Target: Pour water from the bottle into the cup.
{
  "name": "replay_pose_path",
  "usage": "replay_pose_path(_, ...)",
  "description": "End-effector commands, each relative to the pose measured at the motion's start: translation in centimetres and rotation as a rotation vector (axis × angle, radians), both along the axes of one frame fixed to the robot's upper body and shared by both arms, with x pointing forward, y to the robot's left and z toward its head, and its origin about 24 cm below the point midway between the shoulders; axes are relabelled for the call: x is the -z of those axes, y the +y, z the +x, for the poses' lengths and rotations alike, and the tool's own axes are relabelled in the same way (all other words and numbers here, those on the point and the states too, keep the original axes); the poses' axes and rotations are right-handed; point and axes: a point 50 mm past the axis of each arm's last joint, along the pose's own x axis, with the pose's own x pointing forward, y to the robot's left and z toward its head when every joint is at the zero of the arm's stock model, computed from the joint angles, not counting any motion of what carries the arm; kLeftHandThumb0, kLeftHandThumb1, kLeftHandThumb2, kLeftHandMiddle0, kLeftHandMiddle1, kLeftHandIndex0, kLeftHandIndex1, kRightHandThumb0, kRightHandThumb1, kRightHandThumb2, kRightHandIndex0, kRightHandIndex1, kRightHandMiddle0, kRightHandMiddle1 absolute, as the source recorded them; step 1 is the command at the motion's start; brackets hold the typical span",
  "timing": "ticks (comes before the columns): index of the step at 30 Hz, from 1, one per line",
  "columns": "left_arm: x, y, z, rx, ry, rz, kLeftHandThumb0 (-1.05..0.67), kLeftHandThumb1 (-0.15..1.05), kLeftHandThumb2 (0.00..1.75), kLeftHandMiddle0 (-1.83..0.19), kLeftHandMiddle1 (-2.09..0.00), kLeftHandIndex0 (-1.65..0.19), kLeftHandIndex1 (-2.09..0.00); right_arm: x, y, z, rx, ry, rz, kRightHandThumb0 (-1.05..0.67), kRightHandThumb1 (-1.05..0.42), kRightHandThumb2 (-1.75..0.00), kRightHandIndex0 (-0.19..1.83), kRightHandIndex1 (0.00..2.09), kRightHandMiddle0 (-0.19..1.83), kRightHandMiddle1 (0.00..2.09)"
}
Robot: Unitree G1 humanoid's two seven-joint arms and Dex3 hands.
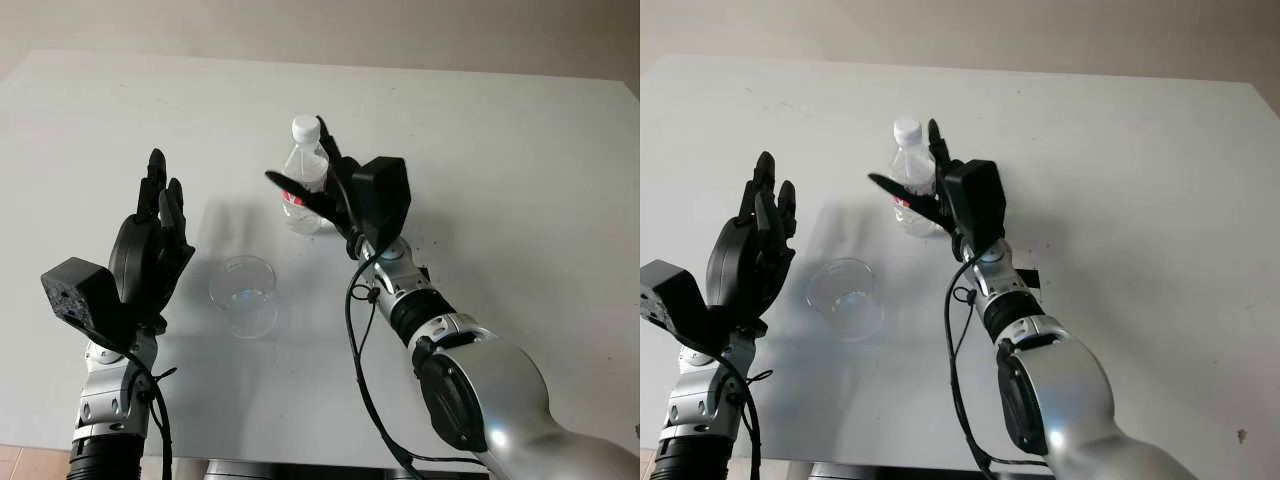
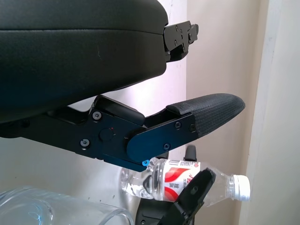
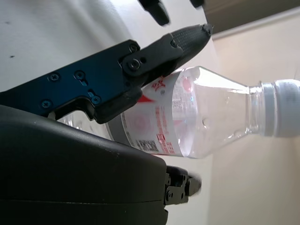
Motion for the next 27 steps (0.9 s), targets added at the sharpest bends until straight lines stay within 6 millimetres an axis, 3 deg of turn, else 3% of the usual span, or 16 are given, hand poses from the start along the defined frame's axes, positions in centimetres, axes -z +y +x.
replay_pose_path(1,0.17,0.08,-0.23,-0.008,-0.004,-0.006,-0.81,1.05,0.78,0.15,-0.06,0.17,-0.06,-0.92,1.34,0.15,-0.015,0.014,0.048,-0.5,-0.87,-0.05,0.04,1.04,0.01,1.34)
replay_pose_path(2,0.2,0.14,-0.25,-0.008,-0.003,-0.006,-0.81,1.05,0.78,0.15,-0.06,0.17,-0.06,-1.0,1.34,0.22,-0.011,0.024,0.061,-0.45,-0.88,-0.06,0.08,1.51,0.03,1.73)
replay_pose_path(4,0.22,0.24,-0.26,-0.011,0.003,-0.002,-0.81,1.05,0.78,0.15,-0.06,0.17,-0.06,-1.11,1.34,0.33,-0.012,0.044,0.08,-0.39,-0.9,-0.06,0.21,1.91,0.14,2.0)
replay_pose_path(6,0.16,0.32,-0.27,-0.016,0.006,0.004,-0.82,1.05,0.78,0.15,-0.06,0.17,-0.06,-1.18,1.37,0.39,-0.021,0.058,0.09,-0.35,-0.95,-0.06,0.52,2.06,0.33,2.07)
replay_pose_path(9,0.1,0.43,-0.24,-0.023,0.004,0.002,-0.83,1.05,0.77,0.14,-0.06,0.16,-0.06,-1.23,1.42,0.39,-0.054,0.045,0.04,-0.31,-1.02,-0.07,0.98,2.09,0.64,2.09)
replay_pose_path(12,0.12,0.47,-0.18,-0.029,-0.001,-0.011,-0.83,1.05,0.75,0.13,-0.06,0.15,-0.06,-1.15,1.5,0.32,-0.097,0.026,-0.031,-0.28,-1.04,-0.11,1.23,2.09,0.87,2.09)
replay_pose_path(15,0.09,0.42,-0.11,-0.03,-0.001,-0.013,-0.83,1.05,0.74,0.13,-0.06,0.15,-0.06,-1.04,1.54,0.25,-0.136,0.012,-0.103,-0.25,-1.05,-0.16,1.26,2.09,0.97,2.09)
replay_pose_path(20,0.09,0.29,-0.04,-0.023,0.001,-0.013,-0.82,1.05,0.75,0.13,-0.05,0.16,-0.06,-0.94,1.47,0.11,-0.198,-0.045,-0.255,-0.28,-1.05,-0.13,0.96,2.09,0.88,2.09)
replay_pose_path(24,0.07,0.28,-0.03,-0.025,0.0,-0.011,-0.82,1.05,0.75,0.14,-0.05,0.15,-0.06,-1.0,1.27,0.17,-0.197,-0.075,-0.346,-0.37,-1.04,-0.08,0.94,2.09,0.92,2.09)
replay_pose_path(27,0.1,0.35,-0.02,-0.028,-0.002,-0.013,-0.82,1.05,0.76,0.14,-0.05,0.16,-0.06,-1.29,0.97,0.33,-0.175,-0.088,-0.349,-0.35,-1.05,-0.1,0.94,2.09,0.93,2.09)
